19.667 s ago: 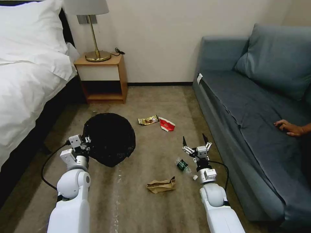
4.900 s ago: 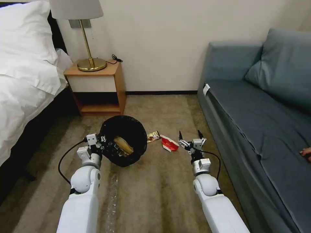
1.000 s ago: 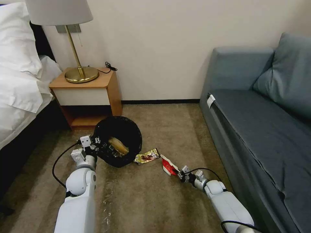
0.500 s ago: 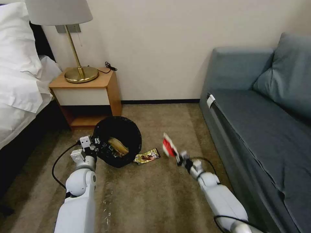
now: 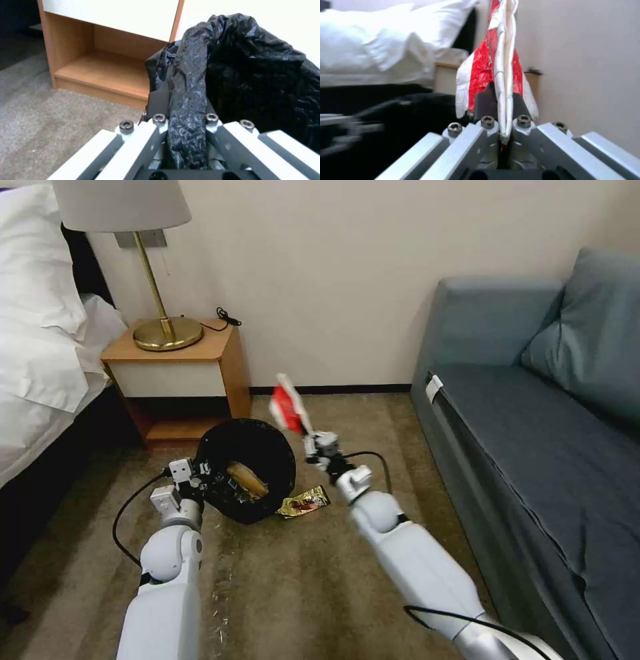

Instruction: Pick up the trash bin, then pick up the garbage on the floor and place it into the trash bin.

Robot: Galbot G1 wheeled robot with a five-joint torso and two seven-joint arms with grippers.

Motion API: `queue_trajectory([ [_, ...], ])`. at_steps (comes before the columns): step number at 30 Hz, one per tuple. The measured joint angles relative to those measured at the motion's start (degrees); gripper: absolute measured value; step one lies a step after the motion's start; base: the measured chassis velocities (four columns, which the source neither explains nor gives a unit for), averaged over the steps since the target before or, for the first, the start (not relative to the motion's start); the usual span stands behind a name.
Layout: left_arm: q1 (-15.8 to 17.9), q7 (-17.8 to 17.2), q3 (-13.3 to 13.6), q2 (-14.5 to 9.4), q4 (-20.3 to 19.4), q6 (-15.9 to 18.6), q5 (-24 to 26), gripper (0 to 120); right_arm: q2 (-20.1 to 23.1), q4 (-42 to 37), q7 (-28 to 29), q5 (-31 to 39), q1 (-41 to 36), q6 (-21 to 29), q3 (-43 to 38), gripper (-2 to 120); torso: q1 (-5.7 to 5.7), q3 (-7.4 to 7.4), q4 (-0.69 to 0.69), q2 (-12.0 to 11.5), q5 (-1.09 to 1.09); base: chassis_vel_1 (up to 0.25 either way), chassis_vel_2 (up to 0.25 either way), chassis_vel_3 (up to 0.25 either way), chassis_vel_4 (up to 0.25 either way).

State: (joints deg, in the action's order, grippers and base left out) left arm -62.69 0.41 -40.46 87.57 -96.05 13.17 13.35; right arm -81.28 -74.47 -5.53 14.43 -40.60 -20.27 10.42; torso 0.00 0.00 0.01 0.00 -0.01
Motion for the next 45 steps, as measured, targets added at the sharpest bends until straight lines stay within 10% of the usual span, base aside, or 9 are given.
queue_trajectory([
  [21,0.6,-0.3,1.6,0.7,0.1,0.0,-0.6,4,-4.5,9.5,-1.1,-6.2,-1.9,-1.7,2.2,0,0.00,0.00,-0.02,0.0,0.01,0.000,0.000,0.000,0.000],
  [45,0.0,-0.1,-1.2,0.2,-0.4,0.0,0.0,4,-5.3,9.3,9.2,-5.9,4.8,3.7,-2.2,85,0.00,0.00,0.00,0.0,0.01,0.000,0.000,0.000,0.000],
])
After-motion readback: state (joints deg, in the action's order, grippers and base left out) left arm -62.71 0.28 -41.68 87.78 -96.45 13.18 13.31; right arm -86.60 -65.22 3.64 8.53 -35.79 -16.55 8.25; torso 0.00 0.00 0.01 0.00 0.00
